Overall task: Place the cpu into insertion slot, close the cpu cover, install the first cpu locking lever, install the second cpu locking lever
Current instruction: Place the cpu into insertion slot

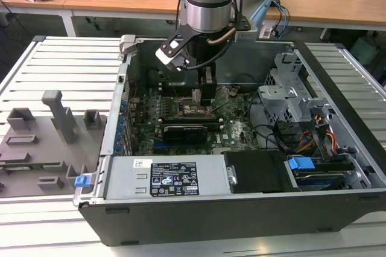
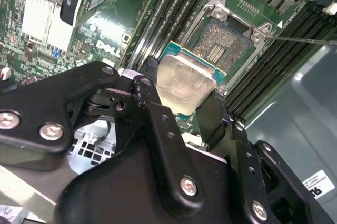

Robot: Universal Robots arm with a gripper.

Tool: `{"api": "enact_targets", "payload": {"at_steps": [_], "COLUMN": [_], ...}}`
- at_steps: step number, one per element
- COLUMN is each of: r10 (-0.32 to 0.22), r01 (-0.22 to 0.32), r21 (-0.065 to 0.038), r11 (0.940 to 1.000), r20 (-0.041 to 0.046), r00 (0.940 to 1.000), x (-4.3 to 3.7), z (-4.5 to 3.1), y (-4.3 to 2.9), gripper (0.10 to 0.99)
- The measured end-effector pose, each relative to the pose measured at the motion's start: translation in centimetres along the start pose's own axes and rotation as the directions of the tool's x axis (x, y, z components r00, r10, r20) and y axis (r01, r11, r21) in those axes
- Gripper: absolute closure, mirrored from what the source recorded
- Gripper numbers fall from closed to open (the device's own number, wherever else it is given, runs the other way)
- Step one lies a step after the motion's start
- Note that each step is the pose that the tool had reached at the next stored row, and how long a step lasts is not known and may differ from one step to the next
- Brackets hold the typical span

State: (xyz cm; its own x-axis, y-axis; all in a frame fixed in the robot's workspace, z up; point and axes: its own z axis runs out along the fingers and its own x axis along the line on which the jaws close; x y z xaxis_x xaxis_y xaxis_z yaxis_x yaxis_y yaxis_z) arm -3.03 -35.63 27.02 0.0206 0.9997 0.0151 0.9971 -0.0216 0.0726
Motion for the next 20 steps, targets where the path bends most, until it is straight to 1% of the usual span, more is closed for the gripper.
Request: {"api": "enact_targets", "payload": {"at_steps": [2, 5, 8, 10, 11, 13, 18, 20], "r10": [0.000, 0.000, -0.010, -0.026, -0.038, -0.043, -0.043, -0.043], "r01": [0.000, 0.000, 0.010, 0.026, 0.038, 0.043, 0.043, 0.043], "r21": [0.000, 0.000, 0.000, -0.001, -0.002, -0.007, -0.010, -0.010], "r11": [1.0000, 1.0000, 0.9999, 0.9997, 0.9993, 0.9990, 0.9990, 0.9990], "r20": [0.0000, 0.0000, -0.0007, -0.0021, -0.0028, -0.0031, -0.0029, -0.0031], "r00": [1.0000, 1.0000, 0.9999, 0.9997, 0.9993, 0.9991, 0.9991, 0.9991], "x": [0.01, 0.40, 1.07, 1.32, 1.57, 1.68, 1.78, 1.91], "z": [0.11, 0.58, 1.53, 1.88, 2.26, 2.73, 3.01, 3.18], "y": [-0.30, -0.53, -0.75, -0.79, -0.87, -1.01, -1.07, -1.22], "gripper": [0.549, 0.549, 0.549, 0.549, 0.549, 0.549, 0.549, 0.549]}}
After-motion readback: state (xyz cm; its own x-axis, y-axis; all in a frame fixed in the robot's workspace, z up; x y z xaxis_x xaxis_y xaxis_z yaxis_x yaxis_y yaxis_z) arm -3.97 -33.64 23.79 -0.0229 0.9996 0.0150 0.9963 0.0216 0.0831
